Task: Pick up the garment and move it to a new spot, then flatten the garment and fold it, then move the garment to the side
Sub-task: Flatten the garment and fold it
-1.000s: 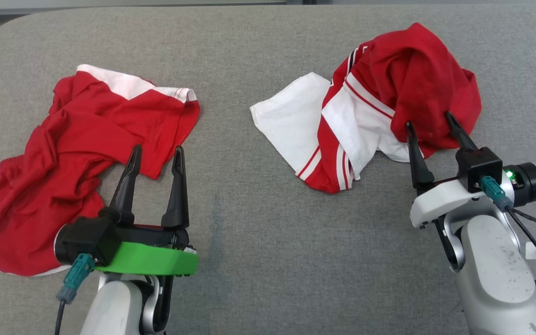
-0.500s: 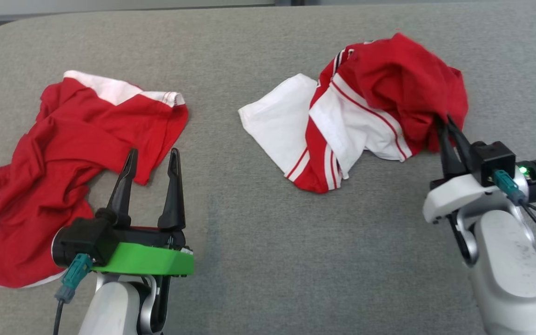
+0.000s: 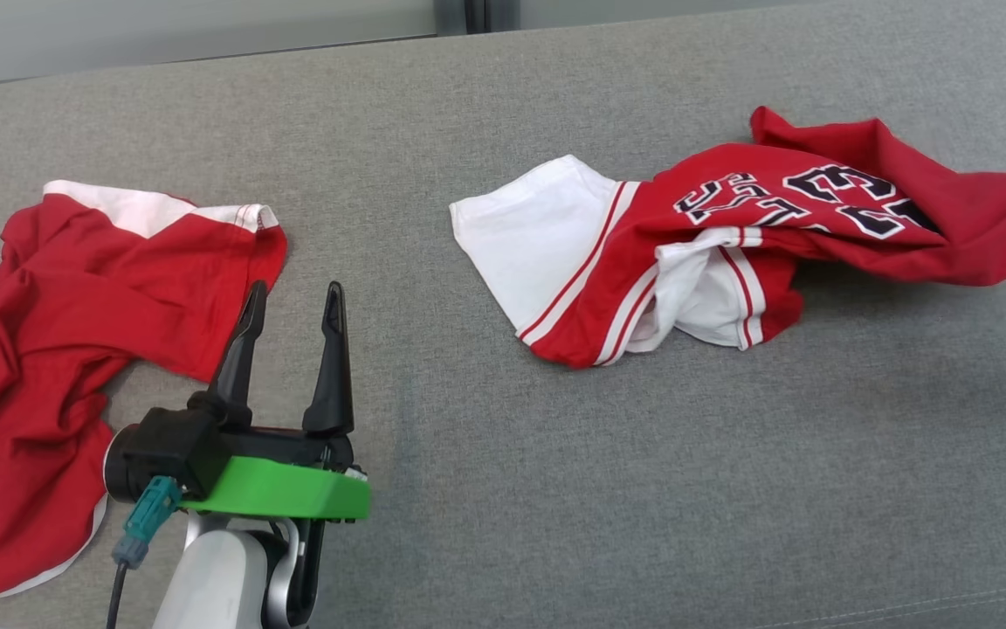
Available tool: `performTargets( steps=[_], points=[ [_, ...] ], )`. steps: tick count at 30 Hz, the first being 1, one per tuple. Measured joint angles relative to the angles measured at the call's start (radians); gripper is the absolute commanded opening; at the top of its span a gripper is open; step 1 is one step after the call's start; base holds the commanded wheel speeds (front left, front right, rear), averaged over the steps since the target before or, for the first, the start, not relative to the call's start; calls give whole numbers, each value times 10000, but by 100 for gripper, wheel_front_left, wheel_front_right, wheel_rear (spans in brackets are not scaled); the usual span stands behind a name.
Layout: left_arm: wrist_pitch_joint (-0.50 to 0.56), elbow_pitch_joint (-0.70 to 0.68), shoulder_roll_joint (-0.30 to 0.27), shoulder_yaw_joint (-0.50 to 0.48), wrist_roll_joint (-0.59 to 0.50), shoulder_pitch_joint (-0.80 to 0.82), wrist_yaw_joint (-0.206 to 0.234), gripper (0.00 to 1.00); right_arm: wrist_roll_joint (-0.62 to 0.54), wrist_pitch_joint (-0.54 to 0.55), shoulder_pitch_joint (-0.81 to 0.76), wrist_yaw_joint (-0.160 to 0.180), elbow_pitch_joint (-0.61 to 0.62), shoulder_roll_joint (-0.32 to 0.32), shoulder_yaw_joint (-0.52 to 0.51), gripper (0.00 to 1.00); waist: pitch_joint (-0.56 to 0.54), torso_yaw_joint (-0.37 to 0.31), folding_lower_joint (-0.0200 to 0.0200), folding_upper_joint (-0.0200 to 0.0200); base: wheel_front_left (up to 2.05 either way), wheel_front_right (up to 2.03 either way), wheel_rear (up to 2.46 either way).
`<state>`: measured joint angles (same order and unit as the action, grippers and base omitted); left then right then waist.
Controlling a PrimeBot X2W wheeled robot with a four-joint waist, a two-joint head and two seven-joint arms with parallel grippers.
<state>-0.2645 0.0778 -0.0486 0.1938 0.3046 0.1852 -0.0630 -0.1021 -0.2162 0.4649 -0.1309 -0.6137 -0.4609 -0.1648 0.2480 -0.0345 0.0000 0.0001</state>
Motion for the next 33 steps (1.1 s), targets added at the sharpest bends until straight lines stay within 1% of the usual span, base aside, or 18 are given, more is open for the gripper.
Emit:
performTargets(
  steps=[1,4,6,8,11,14,15,19,25,28,33],
  points=[
    [0,29,-2,6,-2,-1,0,100,-92,52,64,0,-247,-84,-12,100,16,-4,0,0,0,0,0],
    [-2,98,0,35,-2,-2,-48,100,-105,119,236,0,-872,-77,54,100,12,27,0,0,0,0,0],
    [0,150,0,12,-4,-10,-73,100,-4,52,337,0,-1152,90,111,100,-48,48,0,0,0,0,0],
    [0,184,-2,-59,-17,-40,-73,100,90,-90,340,0,-1239,226,232,100,-119,54,0,0,0,0,0],
    [0,205,0,-163,-35,-141,-75,100,431,-334,311,0,-953,579,476,100,-260,37,0,0,0,0,0],
    [-2,182,-2,-291,-63,-261,-75,100,976,-418,88,0,-222,1072,832,100,-411,-28,0,0,0,0,0],
    [0,161,-2,-341,-63,-345,-75,100,1181,-454,-267,0,376,1300,1168,100,-521,-100,0,0,0,0,0],
    [0,102,0,-397,-65,-448,-75,100,1682,-466,-858,2,1860,1797,1685,100,-711,-261,0,0,0,0,0],
    [-2,73,0,-366,-92,-556,-121,100,2493,-466,-1830,2,3797,2637,2548,100,-1002,-391,0,0,0,0,0],
    [-2,65,-2,-339,-92,-592,-132,100,2723,-466,-2378,0,4232,2949,2899,100,-1105,-390,0,0,0,0,0],
    [0,-21,0,-144,-111,-738,-134,100,2732,-466,-2934,2,4284,3427,3104,100,-1158,-235,0,0,0,0,0]
  ],
)
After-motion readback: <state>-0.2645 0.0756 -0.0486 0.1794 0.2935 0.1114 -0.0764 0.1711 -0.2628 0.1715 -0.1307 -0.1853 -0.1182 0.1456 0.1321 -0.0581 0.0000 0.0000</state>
